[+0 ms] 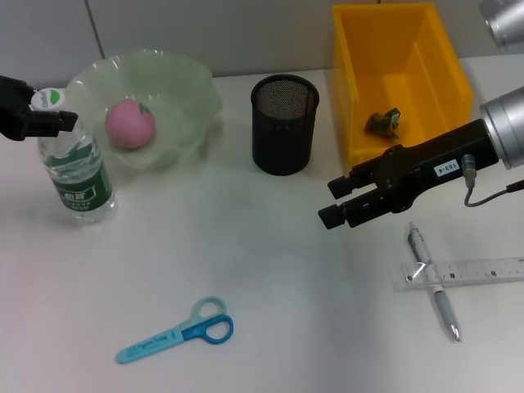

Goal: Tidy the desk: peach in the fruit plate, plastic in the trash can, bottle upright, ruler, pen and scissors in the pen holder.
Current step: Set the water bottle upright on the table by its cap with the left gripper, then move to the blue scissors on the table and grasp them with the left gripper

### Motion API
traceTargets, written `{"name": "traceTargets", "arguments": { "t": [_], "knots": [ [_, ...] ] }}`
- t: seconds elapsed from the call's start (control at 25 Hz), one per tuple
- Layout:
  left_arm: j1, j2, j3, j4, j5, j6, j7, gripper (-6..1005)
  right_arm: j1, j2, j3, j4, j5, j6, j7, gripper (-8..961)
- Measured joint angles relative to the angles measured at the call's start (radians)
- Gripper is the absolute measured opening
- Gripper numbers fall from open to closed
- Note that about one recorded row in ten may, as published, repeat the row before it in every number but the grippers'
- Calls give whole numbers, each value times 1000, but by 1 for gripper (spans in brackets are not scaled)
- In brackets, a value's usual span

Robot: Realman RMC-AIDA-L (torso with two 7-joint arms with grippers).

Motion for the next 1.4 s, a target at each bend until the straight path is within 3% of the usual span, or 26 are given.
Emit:
{"name": "traceTargets", "arguments": {
  "t": [0.48,0.68,1.0,1.08,1.16,1.24,1.32,1.4],
  "knots": [
    [5,-2,21,8,2,0,-9,638,0,0,0,-1,0,0,1,722],
    [5,-3,19,9,3,-1,-16,779,0,0,-1,-2,0,0,3,722],
    [5,-2,-8,12,-9,-11,-20,780,0,0,4,-1,0,5,1,722],
    [4,0,-39,13,-35,-11,-20,781,0,0,5,0,0,6,0,722],
    [19,13,-61,14,-152,9,-20,781,0,0,6,2,0,6,0,722],
    [19,13,-61,14,-152,9,-20,781,1,0,6,3,0,5,0,722],
    [56,27,-62,20,-316,44,-17,780,2,0,5,4,0,3,-1,722],
    [74,29,-59,23,-382,61,-12,780,1,0,6,4,0,4,-2,722]
  ]
}}
